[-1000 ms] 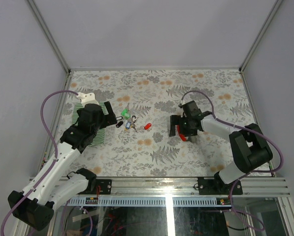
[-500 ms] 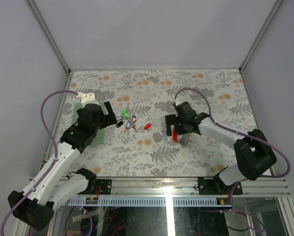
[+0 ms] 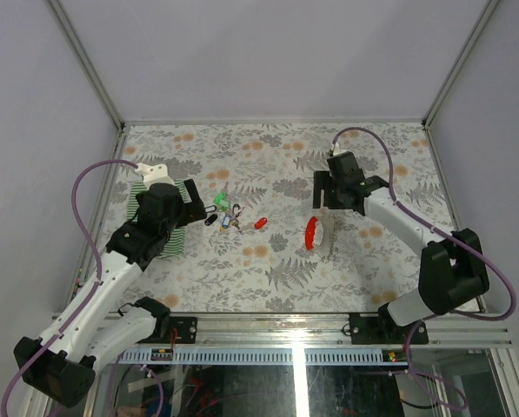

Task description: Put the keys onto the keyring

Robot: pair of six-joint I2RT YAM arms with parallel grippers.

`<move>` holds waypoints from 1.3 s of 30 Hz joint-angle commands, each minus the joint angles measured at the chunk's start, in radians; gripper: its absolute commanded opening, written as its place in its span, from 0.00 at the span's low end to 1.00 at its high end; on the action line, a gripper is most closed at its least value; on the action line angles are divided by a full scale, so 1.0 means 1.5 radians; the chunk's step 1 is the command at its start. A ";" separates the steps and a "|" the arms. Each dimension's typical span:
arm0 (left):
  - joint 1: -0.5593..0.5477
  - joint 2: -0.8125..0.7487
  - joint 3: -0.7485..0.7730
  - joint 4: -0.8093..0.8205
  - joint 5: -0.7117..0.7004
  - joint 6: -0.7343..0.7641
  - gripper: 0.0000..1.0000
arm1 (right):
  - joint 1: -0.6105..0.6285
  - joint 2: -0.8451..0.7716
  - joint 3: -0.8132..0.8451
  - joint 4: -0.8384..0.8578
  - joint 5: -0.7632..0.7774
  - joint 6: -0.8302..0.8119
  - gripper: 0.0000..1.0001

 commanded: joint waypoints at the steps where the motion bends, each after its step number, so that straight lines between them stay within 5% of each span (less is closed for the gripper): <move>1: 0.005 -0.006 -0.003 0.019 -0.013 -0.004 1.00 | -0.052 0.059 0.033 -0.030 0.007 0.029 0.76; 20: 0.004 -0.002 -0.003 0.021 0.001 -0.001 1.00 | -0.132 0.155 0.057 0.009 -0.142 -0.063 0.58; 39: 0.004 -0.001 -0.003 0.022 0.007 0.000 1.00 | -0.017 0.212 0.132 -0.088 0.037 -0.197 0.54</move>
